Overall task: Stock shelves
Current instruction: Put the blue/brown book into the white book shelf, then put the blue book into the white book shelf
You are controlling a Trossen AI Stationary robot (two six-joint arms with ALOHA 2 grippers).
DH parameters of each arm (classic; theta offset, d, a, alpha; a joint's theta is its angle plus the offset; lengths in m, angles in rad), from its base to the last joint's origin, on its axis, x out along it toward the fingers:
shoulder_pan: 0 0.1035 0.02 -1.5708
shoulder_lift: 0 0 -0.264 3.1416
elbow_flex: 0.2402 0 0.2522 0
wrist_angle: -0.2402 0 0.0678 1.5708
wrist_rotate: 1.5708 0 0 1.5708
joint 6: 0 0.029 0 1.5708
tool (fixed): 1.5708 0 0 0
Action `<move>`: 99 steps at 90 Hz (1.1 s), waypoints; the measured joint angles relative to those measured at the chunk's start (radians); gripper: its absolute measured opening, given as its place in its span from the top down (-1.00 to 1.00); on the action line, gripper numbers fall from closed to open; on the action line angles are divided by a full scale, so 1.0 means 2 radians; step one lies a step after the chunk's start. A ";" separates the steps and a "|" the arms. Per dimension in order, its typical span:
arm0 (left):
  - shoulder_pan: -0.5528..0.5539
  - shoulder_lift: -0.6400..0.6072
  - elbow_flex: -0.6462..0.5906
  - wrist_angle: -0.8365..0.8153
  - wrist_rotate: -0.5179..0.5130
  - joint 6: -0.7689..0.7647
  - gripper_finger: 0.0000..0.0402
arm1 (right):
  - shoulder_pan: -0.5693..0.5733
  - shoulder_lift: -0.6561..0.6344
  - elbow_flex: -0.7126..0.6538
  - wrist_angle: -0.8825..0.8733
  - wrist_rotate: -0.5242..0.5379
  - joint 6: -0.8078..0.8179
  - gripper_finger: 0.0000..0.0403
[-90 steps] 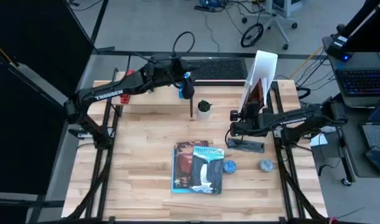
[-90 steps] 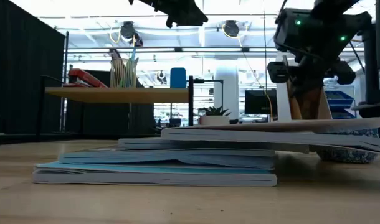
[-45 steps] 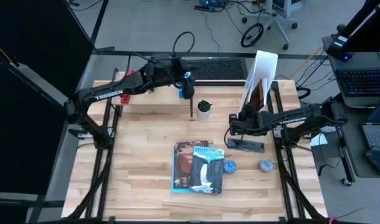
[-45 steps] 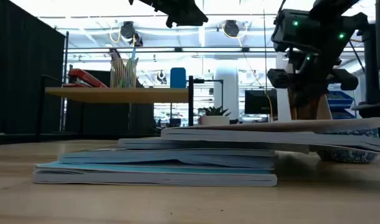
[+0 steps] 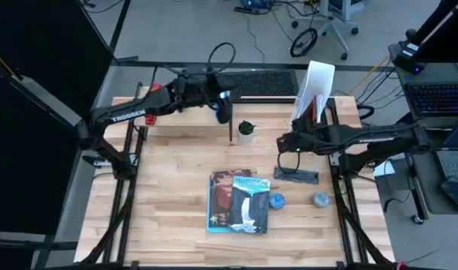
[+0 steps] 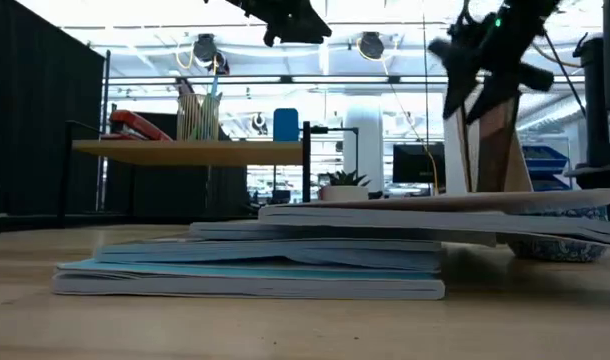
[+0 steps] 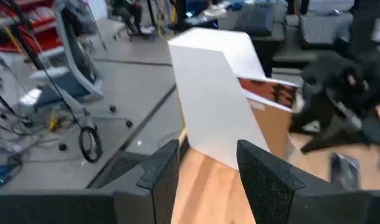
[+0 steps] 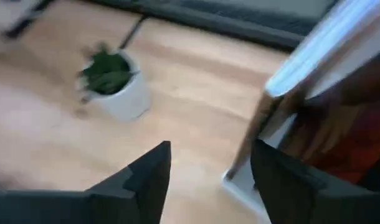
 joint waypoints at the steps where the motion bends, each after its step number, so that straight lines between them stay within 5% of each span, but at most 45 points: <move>1: -0.001 -0.001 0.000 -0.003 0.000 0.000 0.27 | 0.001 -0.001 0.002 0.001 -0.006 -0.002 -0.01; 26: -0.050 -0.005 0.000 -0.118 0.000 -0.017 0.27 | 0.042 -0.007 0.023 0.017 -0.091 -0.035 -0.03; 53: -0.123 -0.004 -0.001 -0.179 0.001 -0.156 0.27 | 0.116 0.009 -0.008 0.078 -0.119 -0.077 -0.03; 79: -0.182 0.004 -0.046 -0.167 0.002 -0.327 0.24 | 0.191 0.009 -0.090 0.161 -0.141 -0.027 -0.03; 99: -0.206 0.004 -0.139 -0.098 0.002 -0.469 -0.06 | 0.224 0.009 -0.163 0.241 -0.139 0.024 -0.03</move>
